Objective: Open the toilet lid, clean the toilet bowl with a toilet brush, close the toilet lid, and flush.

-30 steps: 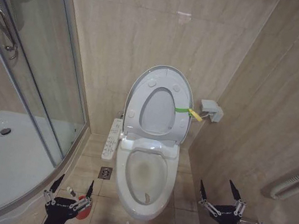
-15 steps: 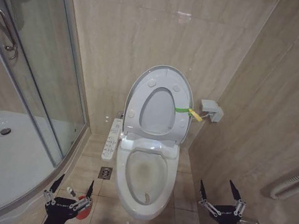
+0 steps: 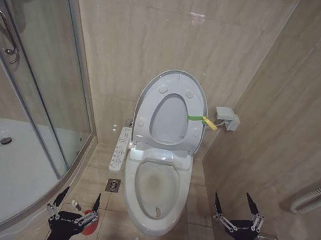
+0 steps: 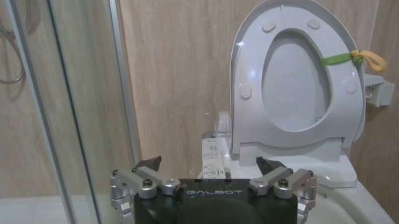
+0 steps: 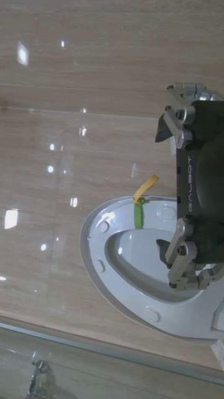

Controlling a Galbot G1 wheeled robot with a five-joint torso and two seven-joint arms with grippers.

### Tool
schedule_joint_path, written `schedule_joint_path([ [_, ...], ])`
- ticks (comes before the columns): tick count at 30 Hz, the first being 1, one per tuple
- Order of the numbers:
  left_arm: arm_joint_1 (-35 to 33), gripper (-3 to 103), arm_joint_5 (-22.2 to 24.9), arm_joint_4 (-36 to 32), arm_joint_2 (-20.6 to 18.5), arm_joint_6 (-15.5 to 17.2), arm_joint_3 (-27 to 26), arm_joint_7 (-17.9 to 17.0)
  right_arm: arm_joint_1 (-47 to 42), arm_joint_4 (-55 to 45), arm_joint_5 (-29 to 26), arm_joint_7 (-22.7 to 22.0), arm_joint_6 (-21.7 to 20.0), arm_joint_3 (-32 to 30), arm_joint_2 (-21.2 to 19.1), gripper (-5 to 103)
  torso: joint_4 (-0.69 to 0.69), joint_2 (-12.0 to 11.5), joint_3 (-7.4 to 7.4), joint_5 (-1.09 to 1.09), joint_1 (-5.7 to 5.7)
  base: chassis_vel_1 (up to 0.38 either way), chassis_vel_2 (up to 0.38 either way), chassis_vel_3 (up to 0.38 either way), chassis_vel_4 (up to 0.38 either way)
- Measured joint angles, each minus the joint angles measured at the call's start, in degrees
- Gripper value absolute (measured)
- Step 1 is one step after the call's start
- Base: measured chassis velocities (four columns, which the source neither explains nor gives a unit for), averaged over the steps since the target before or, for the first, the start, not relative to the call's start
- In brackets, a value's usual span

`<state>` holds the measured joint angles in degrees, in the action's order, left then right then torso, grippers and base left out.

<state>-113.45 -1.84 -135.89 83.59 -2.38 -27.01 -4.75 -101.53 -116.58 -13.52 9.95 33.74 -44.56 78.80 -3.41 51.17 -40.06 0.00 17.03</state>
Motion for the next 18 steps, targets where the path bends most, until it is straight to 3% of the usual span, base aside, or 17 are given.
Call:
schedule_joint_path([
  [18, 0.16, 99, 0.02, 0.10, 0.02, 0.00, 0.00, 0.00, 0.00, 0.00, 0.00, 0.00, 0.00, 0.00, 0.00, 100, 0.00, 0.00, 0.00, 0.00, 0.00, 0.000, 0.000, 0.000, 0.000],
])
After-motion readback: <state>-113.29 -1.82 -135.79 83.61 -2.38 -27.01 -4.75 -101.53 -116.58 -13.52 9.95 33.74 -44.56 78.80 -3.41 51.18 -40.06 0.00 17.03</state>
